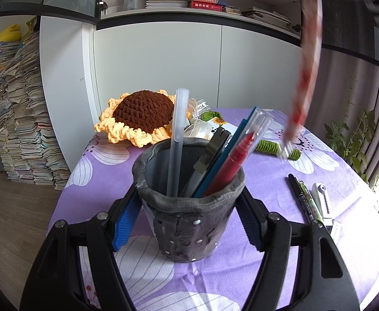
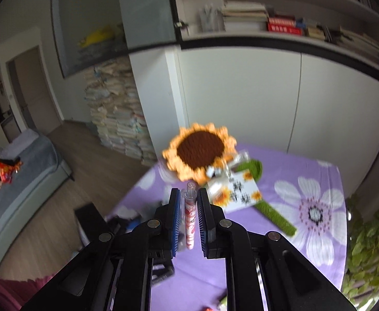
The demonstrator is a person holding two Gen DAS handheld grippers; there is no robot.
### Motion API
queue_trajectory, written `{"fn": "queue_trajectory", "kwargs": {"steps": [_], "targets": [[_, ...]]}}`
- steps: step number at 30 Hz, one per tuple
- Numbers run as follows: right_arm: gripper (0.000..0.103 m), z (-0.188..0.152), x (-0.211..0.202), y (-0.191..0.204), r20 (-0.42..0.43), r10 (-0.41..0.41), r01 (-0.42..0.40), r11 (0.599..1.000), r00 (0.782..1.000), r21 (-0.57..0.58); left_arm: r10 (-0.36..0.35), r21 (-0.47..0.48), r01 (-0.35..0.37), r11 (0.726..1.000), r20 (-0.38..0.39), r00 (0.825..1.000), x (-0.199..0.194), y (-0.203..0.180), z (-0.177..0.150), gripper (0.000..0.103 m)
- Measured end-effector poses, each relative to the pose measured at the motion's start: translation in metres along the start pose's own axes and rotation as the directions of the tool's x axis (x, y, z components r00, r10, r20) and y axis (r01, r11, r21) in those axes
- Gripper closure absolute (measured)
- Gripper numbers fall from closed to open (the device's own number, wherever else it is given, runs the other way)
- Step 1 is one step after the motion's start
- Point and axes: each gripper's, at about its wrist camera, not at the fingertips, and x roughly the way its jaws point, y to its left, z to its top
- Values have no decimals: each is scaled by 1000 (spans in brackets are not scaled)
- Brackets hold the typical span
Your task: Organize stationery
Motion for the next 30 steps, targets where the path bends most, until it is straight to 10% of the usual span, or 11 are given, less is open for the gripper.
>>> {"fn": "queue_trajectory", "kwargs": {"steps": [10, 30], "targets": [[89, 34, 8, 17, 114, 84, -81, 996, 990, -30, -2, -3, 2, 1000, -7, 1000, 2, 0, 0, 33], [89, -29, 78, 7, -54, 110, -111, 994, 992, -14, -2, -6, 2, 1000, -16, 1000, 4, -1, 0, 32]]}}
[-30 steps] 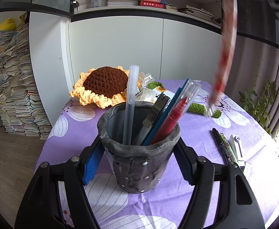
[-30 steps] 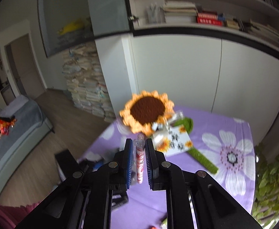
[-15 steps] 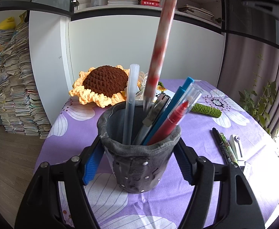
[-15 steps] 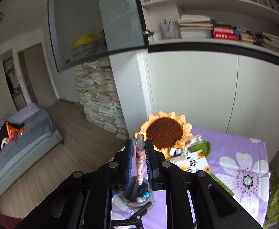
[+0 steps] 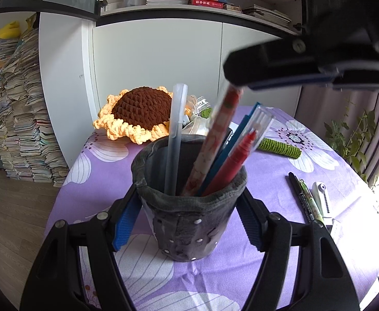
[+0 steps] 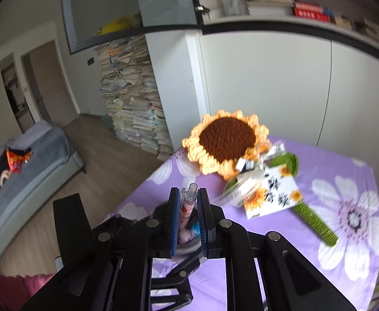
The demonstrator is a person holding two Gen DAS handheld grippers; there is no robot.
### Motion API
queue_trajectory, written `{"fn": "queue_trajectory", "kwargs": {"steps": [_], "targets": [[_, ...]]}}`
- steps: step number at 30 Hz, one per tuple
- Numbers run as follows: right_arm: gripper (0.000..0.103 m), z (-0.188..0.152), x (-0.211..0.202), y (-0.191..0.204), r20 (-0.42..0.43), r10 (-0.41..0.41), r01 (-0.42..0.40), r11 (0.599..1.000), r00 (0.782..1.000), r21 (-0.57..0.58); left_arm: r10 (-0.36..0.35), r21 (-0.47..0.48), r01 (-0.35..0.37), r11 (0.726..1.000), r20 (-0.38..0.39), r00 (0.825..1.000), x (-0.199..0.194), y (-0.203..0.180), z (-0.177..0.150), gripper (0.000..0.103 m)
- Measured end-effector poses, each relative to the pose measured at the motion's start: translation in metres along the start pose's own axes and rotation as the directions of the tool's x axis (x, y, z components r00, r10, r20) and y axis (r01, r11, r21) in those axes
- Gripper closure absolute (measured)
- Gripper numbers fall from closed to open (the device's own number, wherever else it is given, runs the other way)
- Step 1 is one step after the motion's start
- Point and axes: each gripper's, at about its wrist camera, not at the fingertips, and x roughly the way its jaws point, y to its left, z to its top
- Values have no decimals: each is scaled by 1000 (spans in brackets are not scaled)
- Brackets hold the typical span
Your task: Organize stationery
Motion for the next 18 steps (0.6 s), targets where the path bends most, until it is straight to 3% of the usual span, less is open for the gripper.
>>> {"fn": "queue_trajectory", "kwargs": {"steps": [3, 6, 8, 11, 14, 18], "targets": [[89, -4, 0, -14, -45, 38, -35, 997, 998, 67, 2, 1, -2, 1000, 1, 1000, 0, 0, 0, 32], [86, -8, -17, -33, -30, 62, -57, 987, 998, 153, 1, 1, -1, 1000, 1, 1000, 0, 0, 0, 32], [68, -10, -31, -47, -9, 49, -46, 979, 999, 198, 2, 1, -2, 1000, 1, 1000, 0, 0, 0, 32], [58, -19, -46, -66, -17, -65, 68, 971, 998, 228, 2, 3, -2, 1000, 2, 1000, 0, 0, 0, 32], [58, -37, -38, -90, -134, -173, 203, 944, 976, 259, 3, 4, -3, 1000, 2, 1000, -1, 0, 0, 33], [58, -64, -10, -120, -295, -190, 280, 912, 936, 301, 3, 4, -3, 1000, 2, 1000, 0, 0, 0, 33]]}}
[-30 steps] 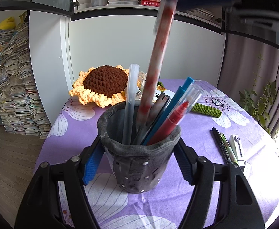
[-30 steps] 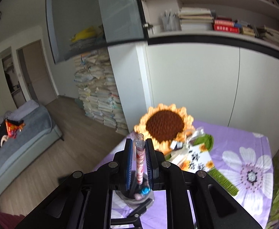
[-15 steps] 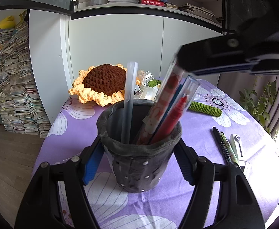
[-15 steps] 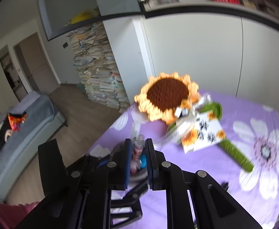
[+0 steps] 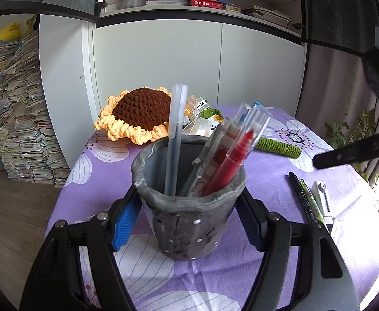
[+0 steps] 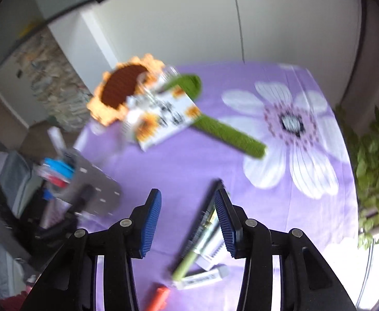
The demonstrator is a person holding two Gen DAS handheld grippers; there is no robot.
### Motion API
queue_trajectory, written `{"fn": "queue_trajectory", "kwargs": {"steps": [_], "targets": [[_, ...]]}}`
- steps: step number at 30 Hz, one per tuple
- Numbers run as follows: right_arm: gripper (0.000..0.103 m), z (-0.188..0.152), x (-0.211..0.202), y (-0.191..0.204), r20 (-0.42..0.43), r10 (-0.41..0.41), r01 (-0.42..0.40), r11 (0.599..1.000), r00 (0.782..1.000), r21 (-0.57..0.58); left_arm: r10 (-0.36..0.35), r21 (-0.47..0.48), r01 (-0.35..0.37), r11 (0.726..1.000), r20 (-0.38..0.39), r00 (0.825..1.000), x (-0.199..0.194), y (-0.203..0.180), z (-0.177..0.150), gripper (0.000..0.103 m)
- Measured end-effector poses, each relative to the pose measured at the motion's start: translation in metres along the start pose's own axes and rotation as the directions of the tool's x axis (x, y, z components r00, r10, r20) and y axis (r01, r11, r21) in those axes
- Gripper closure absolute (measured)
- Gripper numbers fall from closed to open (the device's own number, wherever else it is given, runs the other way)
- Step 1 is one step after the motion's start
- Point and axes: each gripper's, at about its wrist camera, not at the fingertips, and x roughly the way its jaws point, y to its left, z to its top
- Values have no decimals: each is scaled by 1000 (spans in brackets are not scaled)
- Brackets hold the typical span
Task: Organize stationery
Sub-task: 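Grasp a black marker from the pile with the right gripper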
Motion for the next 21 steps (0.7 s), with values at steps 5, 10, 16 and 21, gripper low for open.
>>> {"fn": "queue_trajectory", "kwargs": {"steps": [5, 10, 16, 21], "targets": [[58, 6, 34, -20, -68, -21, 24, 999, 997, 48, 0, 0, 0, 1000, 0, 1000, 0, 0, 0, 33], [58, 12, 52, -21, -95, -30, 33, 999, 995, 40, -1, 0, 1, 1000, -3, 1000, 0, 0, 0, 33], [58, 14, 66, -16, -143, -70, 74, 997, 987, 20, -1, 0, 1, 1000, -3, 1000, 0, 0, 0, 33], [88, 15, 71, -9, -148, -110, 108, 994, 983, -17, -2, -1, 2, 1000, -4, 1000, 0, 0, 0, 33]]}}
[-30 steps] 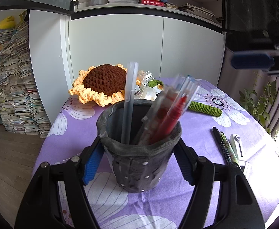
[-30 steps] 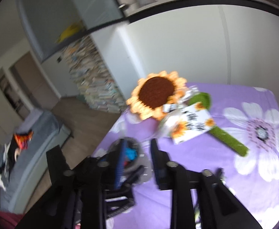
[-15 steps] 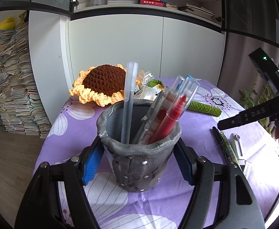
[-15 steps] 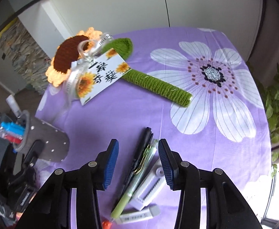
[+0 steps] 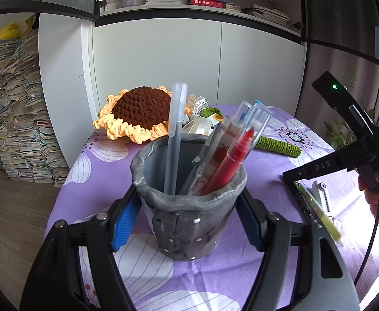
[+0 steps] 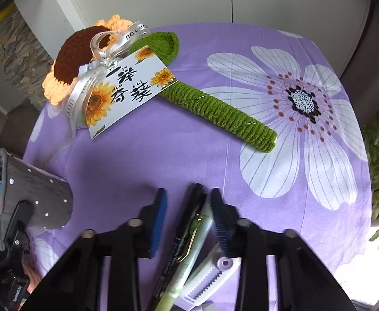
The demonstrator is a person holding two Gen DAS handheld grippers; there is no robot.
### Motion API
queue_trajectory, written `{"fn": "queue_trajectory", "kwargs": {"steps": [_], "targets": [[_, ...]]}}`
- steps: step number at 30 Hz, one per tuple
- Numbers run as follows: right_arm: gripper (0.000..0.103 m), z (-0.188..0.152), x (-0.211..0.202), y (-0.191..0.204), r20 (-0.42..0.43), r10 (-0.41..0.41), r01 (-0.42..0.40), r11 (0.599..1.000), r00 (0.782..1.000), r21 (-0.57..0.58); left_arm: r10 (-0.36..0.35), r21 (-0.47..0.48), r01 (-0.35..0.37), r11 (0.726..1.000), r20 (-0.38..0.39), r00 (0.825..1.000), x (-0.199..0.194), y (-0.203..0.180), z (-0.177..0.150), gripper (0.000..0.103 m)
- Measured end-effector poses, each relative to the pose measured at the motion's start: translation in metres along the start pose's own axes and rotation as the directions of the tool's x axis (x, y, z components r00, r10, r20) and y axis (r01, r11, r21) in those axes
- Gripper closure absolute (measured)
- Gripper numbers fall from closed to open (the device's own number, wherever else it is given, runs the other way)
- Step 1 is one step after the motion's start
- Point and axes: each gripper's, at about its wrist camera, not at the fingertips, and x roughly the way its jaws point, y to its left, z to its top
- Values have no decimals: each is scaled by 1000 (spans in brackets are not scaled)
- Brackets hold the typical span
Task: Organize stationery
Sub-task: 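Grasp a black marker from the pile with the right gripper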
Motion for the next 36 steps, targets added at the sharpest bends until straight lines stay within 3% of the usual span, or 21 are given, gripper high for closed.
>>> {"fn": "queue_trajectory", "kwargs": {"steps": [8, 21, 28, 36], "targets": [[92, -4, -2, 21, -15, 22, -23, 996, 1000, -84, 0, 0, 0, 1000, 0, 1000, 0, 0, 0, 33], [92, 0, 3, 22, -24, -10, 8, 997, 1000, -83, 0, 0, 0, 1000, -1, 1000, 0, 0, 0, 33], [83, 2, 9, 18, -39, -12, 9, 996, 999, -84, 0, 0, 0, 1000, -1, 1000, 0, 0, 0, 33], [82, 0, 10, 27, -25, -44, 40, 992, 999, -121, -1, -1, 1, 1000, -2, 1000, 0, 0, -1, 33]]}}
